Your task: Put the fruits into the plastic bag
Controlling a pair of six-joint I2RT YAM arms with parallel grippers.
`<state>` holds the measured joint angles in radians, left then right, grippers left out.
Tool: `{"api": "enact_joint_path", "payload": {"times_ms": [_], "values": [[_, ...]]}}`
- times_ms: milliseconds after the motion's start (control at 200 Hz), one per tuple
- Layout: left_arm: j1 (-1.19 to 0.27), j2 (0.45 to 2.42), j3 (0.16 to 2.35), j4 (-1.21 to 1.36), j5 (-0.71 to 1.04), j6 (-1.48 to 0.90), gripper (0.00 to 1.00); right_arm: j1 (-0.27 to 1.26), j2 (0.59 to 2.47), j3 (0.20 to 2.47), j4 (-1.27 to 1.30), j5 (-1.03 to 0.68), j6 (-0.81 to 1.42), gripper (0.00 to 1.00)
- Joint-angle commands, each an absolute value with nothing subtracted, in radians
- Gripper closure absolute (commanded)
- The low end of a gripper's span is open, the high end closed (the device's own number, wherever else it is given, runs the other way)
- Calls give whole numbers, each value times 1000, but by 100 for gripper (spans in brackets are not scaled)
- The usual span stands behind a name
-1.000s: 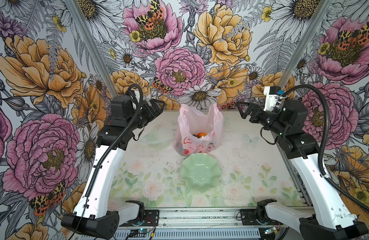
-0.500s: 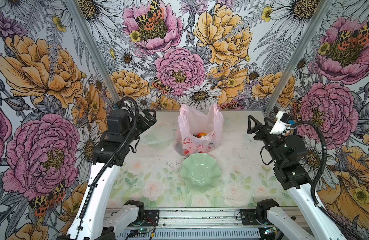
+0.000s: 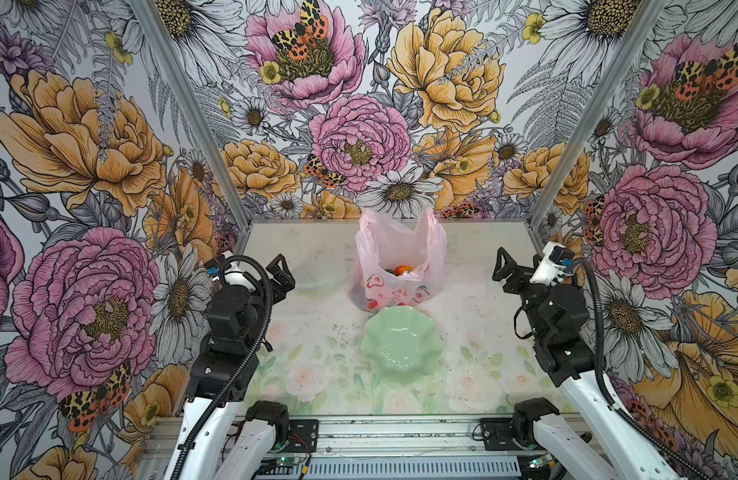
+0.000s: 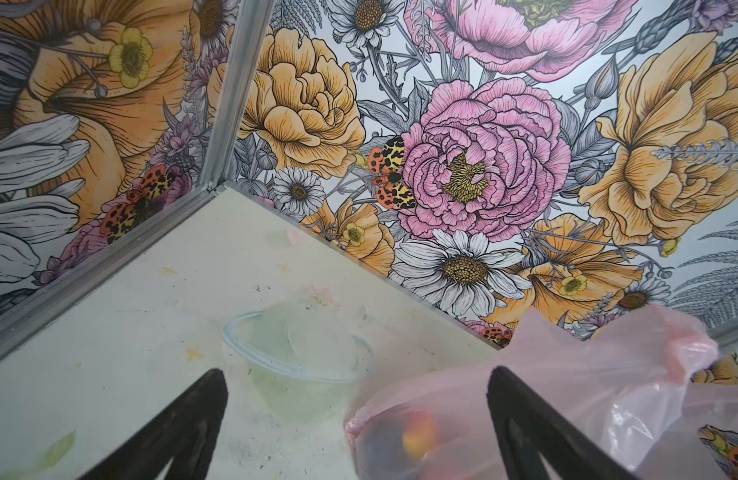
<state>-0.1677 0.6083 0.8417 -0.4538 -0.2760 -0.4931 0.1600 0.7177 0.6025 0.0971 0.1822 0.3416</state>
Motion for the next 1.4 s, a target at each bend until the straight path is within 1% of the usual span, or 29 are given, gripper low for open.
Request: {"api": "enact_joint_path", "payload": {"times_ms": [0, 185, 405, 645, 1016, 1136, 1396], "values": [[-173, 588, 786, -390, -337, -405, 1, 139, 734, 551, 158, 213, 312, 0], [-172, 565, 677, -289, -360, -349, 1, 87, 815, 458, 250, 195, 275, 0], [-168, 588, 582, -154, -392, -275, 1, 38, 975, 401, 391, 180, 223, 1], [-139, 684, 524, -55, -391, -228, 1, 0, 1138, 386, 526, 163, 172, 0], [-36, 841, 455, 91, -355, -175, 1, -27, 1347, 388, 668, 120, 145, 0], [-21, 899, 428, 162, -359, -136, 1, -28, 1380, 431, 630, 118, 132, 1], [-9, 1027, 386, 334, -382, -96, 1, -29, 1462, 397, 797, 101, 101, 1]]}}
